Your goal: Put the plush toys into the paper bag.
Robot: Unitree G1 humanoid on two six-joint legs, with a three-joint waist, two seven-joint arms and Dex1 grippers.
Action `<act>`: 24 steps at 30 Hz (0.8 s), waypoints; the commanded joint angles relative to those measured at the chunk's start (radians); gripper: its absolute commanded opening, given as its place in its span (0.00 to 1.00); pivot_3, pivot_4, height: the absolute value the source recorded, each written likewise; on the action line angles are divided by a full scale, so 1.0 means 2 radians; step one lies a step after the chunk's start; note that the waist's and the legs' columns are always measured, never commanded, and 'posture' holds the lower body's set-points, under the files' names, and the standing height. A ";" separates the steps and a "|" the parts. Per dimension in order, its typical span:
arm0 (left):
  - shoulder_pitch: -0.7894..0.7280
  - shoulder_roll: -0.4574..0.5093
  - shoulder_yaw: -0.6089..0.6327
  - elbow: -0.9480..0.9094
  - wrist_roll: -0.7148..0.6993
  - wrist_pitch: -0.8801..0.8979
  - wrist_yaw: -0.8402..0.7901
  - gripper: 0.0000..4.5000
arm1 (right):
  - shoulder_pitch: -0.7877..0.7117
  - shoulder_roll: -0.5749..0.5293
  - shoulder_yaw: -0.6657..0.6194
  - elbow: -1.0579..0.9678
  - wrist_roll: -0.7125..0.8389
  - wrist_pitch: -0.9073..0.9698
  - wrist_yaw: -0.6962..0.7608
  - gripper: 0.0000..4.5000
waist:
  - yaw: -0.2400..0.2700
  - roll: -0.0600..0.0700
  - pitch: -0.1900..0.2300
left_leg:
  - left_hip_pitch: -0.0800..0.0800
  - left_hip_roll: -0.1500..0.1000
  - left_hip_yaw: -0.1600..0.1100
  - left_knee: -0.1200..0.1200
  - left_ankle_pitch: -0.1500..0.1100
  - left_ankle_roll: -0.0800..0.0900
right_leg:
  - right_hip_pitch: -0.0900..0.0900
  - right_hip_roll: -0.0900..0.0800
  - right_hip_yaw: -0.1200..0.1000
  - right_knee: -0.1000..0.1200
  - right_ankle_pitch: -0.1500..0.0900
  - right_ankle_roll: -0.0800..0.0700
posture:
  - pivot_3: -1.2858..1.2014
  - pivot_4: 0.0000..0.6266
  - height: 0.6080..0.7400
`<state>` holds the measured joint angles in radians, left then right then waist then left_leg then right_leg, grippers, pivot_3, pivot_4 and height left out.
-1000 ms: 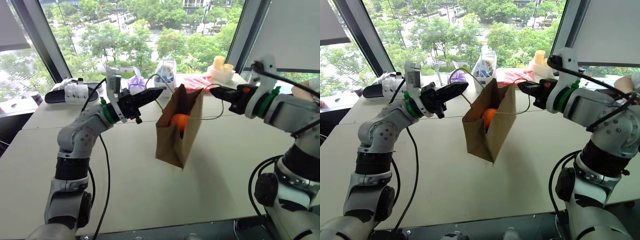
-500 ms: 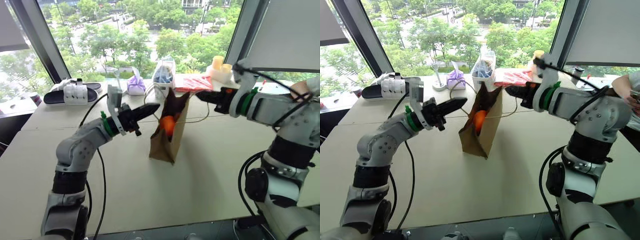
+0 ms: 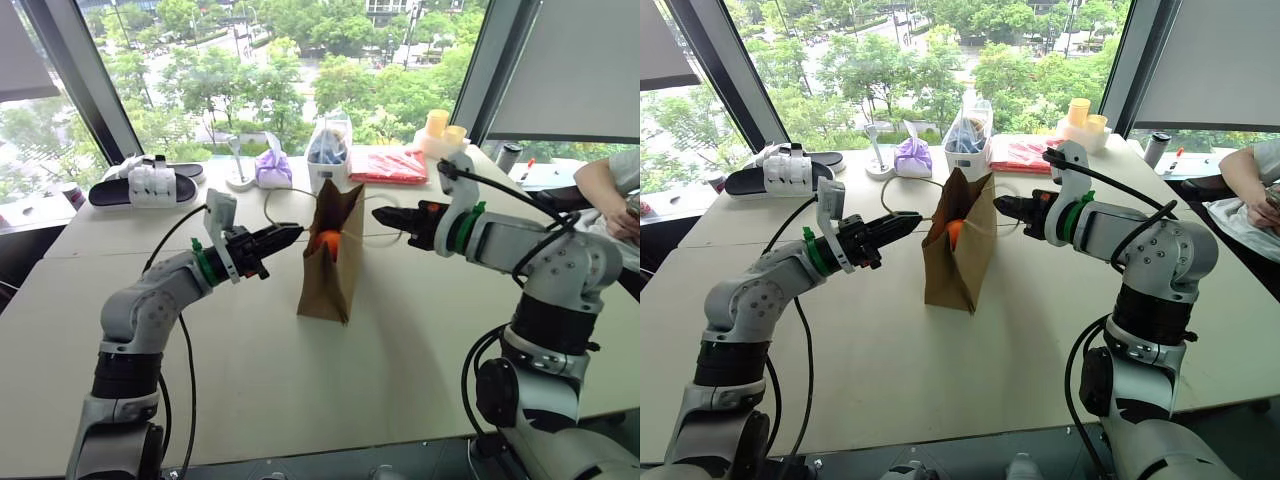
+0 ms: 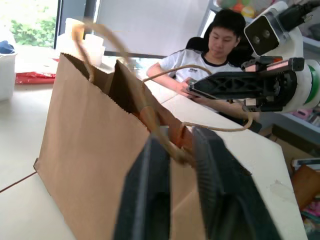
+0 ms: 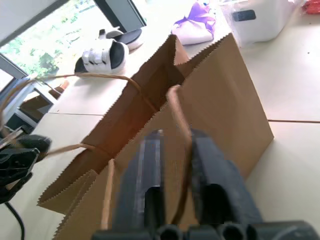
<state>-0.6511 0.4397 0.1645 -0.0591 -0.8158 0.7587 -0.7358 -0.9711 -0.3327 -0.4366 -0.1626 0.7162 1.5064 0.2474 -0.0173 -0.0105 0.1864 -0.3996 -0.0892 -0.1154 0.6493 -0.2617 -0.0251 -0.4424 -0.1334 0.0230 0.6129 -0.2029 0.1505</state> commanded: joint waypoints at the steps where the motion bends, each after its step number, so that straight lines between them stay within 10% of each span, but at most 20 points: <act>1: -0.018 0.006 0.022 -0.014 -0.020 0.007 0.006 0.59 | -0.028 -0.010 -0.018 -0.021 0.017 -0.001 0.005 0.62 | 0.000 0.000 0.000 | 0.000 0.000 0.000 0.000 0.000 0.000 | 0.000 0.000 0.000 0.000 0.000 0.000 | 0.52 0.24 1.00; 5: -0.022 0.029 0.034 -0.019 -0.046 0.036 -0.010 0.99 | -0.040 -0.032 -0.032 -0.023 0.031 0.007 0.013 1.00 | 0.000 0.000 0.000 | 0.000 0.000 0.000 0.000 0.000 0.000 | 0.000 0.000 0.000 0.000 0.000 0.000 | 0.52 0.24 1.00; 24: 0.067 0.109 0.010 0.000 0.020 0.000 -0.076 0.99 | 0.132 -0.195 -0.019 -0.063 0.021 -0.088 0.094 1.00 | 0.002 0.000 0.000 | 0.000 0.000 0.002 0.000 0.000 0.001 | 0.001 0.000 0.000 -0.001 0.000 0.000 | 0.52 0.24 1.00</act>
<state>-0.5149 0.6634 0.1904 -0.0412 -0.7910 0.7923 -0.8749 -0.7398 -0.6979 -0.5171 -0.2523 0.7918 1.4109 0.4090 -0.0133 -0.0106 0.1864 -0.3990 -0.0890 -0.1112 0.6490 -0.2622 -0.0240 -0.4409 -0.1334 0.0227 0.6117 -0.2030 0.1505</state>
